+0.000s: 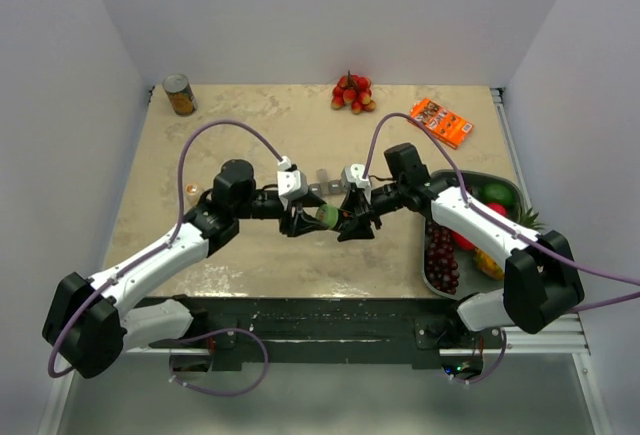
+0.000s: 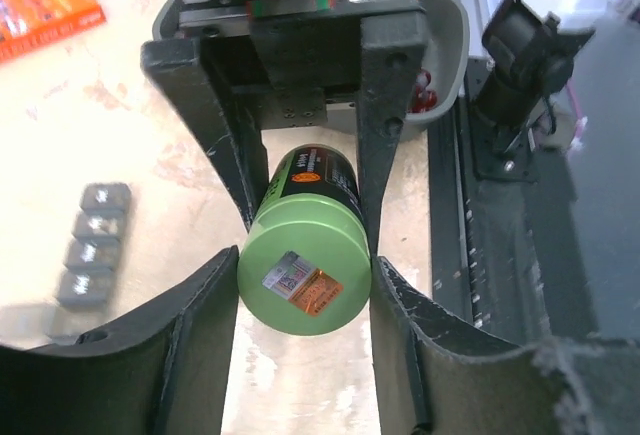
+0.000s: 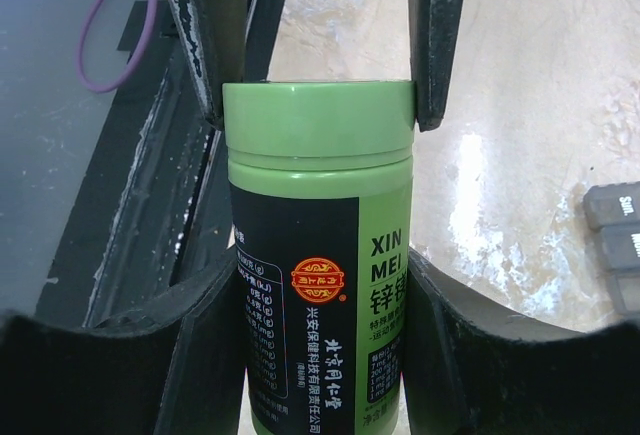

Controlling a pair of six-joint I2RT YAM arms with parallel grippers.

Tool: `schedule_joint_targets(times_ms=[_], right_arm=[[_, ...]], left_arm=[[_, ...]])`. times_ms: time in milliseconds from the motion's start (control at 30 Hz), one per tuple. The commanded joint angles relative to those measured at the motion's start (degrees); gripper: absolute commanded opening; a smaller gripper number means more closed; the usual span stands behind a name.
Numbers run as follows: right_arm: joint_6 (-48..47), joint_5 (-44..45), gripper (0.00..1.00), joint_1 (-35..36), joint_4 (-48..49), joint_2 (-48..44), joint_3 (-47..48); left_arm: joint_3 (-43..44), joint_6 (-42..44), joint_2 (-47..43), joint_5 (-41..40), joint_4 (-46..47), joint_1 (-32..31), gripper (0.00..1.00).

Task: Sort the pills into containers

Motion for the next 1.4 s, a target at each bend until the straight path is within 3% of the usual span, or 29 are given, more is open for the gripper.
schedule_joint_targets(times_ms=[0, 67, 100, 167, 200, 300, 367, 467, 500, 600, 667, 833, 900, 933, 967, 1000, 1033, 1133, 1367], right_arm=[[1.0, 2.4, 0.00, 0.1, 4.0, -0.8, 1.9], [2.1, 4.2, 0.00, 0.2, 5.7, -1.0, 1.5], [3.0, 5.6, 0.00, 0.2, 6.2, -1.2, 1.4], [3.9, 6.8, 0.00, 0.1, 7.5, -1.1, 1.2], [4.4, 7.2, 0.00, 0.2, 7.8, -1.0, 1.2], [4.7, 7.9, 0.00, 0.1, 8.2, -1.0, 1.2], [4.7, 8.2, 0.00, 0.1, 8.3, -1.0, 1.1], [4.7, 7.9, 0.00, -0.3, 8.3, -1.2, 1.0], [4.7, 7.8, 0.00, -0.4, 8.3, -1.3, 1.0], [4.7, 7.2, 0.00, -0.4, 8.2, -1.4, 1.0], [4.6, 7.0, 0.00, -0.4, 8.2, -1.6, 1.0], [3.6, 6.2, 0.00, -0.4, 7.1, -1.7, 1.2], [2.0, 4.9, 0.00, -0.3, 6.3, -1.6, 1.2], [1.4, 4.3, 0.00, -0.3, 5.7, -1.6, 1.2], [1.0, 3.7, 0.00, -0.3, 5.5, -1.7, 1.0], [0.3, 3.3, 0.00, -0.4, 5.2, -1.7, 1.0], [0.0, 2.7, 0.00, -0.4, 4.8, -1.7, 1.0], [-1.2, 2.0, 0.00, -0.4, 4.2, -1.8, 0.8], [-1.9, 1.5, 0.00, -0.3, 4.0, -1.8, 0.7]], left_arm=[[3.5, -22.9, 0.4, -10.6, -2.9, -0.2, 0.00], [6.4, -30.4, 1.3, -14.8, -9.4, 0.0, 0.00], [6.4, -41.7, 1.8, -15.5, -11.2, -0.1, 0.00], [4.9, -55.4, 2.2, -17.5, -12.7, -0.1, 0.00], [3.7, -67.5, 2.0, -16.7, -11.5, -0.6, 0.00], [-0.6, -81.7, -0.2, -15.7, -5.2, -1.4, 0.00], [-0.5, -83.3, -1.6, -18.6, -6.0, -1.2, 0.00], [1.2, -79.5, -2.6, -18.8, -3.6, -1.1, 0.37], [1.5, -74.6, -3.0, -18.1, -2.7, -1.1, 0.69], [1.9, -59.9, -5.5, -13.9, 0.3, -0.3, 0.99], [1.4, -52.1, -7.4, -11.9, -0.8, 1.0, 0.99], [3.5, -18.3, -12.1, -14.2, -16.5, 1.8, 0.99], [2.1, -4.2, -15.5, -13.9, -17.1, 1.8, 0.99], [-0.4, -0.3, -16.7, -10.0, -15.3, 1.8, 0.99], [-1.9, 8.8, -17.9, -7.4, -14.0, 1.7, 0.99], [-3.7, 11.8, -20.3, -5.0, -12.1, 1.7, 0.99], [-7.5, 12.6, -21.1, -4.6, -4.2, 1.7, 1.00], [-8.2, 15.7, -19.2, -4.2, 2.7, 1.7, 1.00], [-2.5, 18.5, -7.0, -0.2, 7.0, 1.6, 0.99]])
